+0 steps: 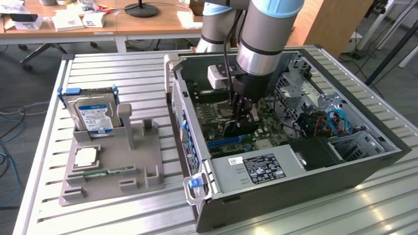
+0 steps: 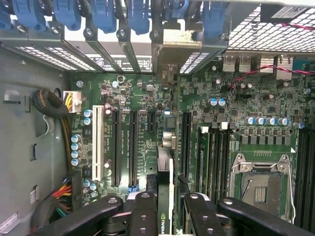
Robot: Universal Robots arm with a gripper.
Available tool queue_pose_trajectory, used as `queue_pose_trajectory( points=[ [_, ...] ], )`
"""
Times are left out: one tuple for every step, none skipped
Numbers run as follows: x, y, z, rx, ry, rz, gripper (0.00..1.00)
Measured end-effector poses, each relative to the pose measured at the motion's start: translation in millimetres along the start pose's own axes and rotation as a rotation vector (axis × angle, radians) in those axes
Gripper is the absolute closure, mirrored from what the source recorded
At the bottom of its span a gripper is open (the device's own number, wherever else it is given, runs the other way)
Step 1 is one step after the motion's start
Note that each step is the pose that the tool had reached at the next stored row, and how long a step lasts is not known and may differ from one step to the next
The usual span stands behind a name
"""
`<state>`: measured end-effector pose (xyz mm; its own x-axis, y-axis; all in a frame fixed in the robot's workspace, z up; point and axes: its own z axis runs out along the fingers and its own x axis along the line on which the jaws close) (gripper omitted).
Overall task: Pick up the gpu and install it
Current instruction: 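Insert the gpu into the slot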
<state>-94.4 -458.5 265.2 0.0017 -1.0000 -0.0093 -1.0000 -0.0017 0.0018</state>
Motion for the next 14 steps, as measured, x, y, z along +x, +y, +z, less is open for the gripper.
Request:
queue_pose_trajectory(
  points=[
    [-0.1, 0.3, 0.0, 0.0, 0.0, 0.0, 0.74],
    [-0.2, 0.4, 0.1, 0.0, -0.0001, 0.0, 0.74],
    [-0.2, 0.4, 0.1, 0.0, -0.0001, 0.0, 0.74],
    [-0.2, 0.4, 0.1, 0.0, 0.0, 0.0, 0.74],
    [-0.2, 0.4, 0.0, 0.0, 0.0, 0.0, 0.74],
    [-0.2, 0.5, 0.0, 0.0, 0.0, 0.0, 0.74],
    [-0.3, 1.1, 0.1, 0.0, -0.0001, 0.0, 0.74],
    [-0.4, 1.7, 0.1, 0.0, -0.0001, 0.0, 0.74],
    [-0.4, 2.3, 0.1, 0.0001, -0.0001, 0.0, 0.74],
    [-0.4, 2.8, 0.1, 0.0001, -0.0001, 0.0, 0.74],
    [-0.4, 2.8, 0.1, 0.0001, 0.0, 0.0, 0.74],
    [-0.4, 2.8, 0.1, 0.0, 0.0, 0.0, 0.74],
    [-0.4, 2.9, 0.2, 0.0, 0.0, 0.0, 0.74],
    [-0.3, 3.1, 0.3, 0.0, 0.0001, 0.0, 0.74]
  ],
)
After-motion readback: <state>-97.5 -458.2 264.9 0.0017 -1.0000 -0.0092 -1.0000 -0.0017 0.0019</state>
